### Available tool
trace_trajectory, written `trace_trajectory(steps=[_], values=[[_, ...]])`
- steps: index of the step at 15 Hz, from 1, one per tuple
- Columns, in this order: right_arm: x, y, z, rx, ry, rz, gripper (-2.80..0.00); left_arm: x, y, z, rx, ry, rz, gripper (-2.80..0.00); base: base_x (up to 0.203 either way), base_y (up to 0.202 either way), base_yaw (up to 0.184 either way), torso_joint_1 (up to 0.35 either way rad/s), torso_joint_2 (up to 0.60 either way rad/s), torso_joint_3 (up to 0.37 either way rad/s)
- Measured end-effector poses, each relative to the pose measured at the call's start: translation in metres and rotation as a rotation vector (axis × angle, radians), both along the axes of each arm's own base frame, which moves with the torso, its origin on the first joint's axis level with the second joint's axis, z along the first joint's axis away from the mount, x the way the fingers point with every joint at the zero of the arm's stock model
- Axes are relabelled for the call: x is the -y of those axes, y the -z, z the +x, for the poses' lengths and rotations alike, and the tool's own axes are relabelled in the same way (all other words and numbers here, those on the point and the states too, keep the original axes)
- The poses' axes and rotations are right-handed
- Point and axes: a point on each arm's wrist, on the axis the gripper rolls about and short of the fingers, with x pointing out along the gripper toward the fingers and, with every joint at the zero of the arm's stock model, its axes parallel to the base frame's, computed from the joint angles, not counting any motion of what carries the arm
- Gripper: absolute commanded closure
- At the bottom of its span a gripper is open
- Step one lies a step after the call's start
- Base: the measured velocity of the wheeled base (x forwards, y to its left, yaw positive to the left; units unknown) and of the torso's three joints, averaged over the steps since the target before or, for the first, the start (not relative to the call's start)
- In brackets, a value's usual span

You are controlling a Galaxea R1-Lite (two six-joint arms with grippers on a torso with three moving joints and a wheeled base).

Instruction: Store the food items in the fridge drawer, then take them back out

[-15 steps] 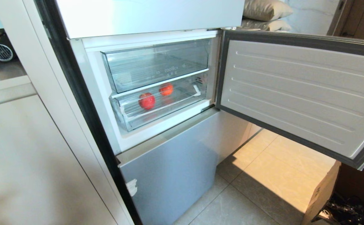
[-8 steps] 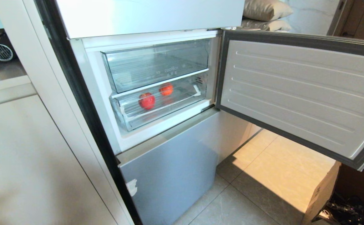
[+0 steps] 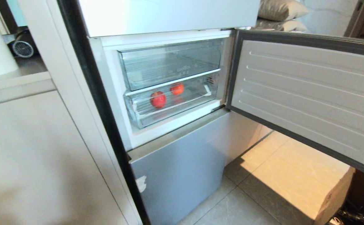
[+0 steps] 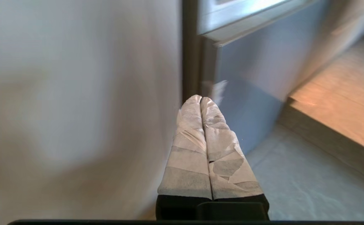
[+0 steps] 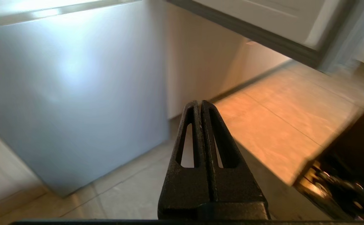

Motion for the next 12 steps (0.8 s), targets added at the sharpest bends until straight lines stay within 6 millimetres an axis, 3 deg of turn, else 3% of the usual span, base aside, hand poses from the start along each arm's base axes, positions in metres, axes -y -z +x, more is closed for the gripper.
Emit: trace_trajectory(steps=[12], values=[[0.0000,-0.0001,0.0000,0.001,0.000,0.000,0.00,0.0000,-0.0001,0.0000,0.000,0.000,0.000,0.00,0.002,-0.006,0.176,0.003,0.00,0.003]])
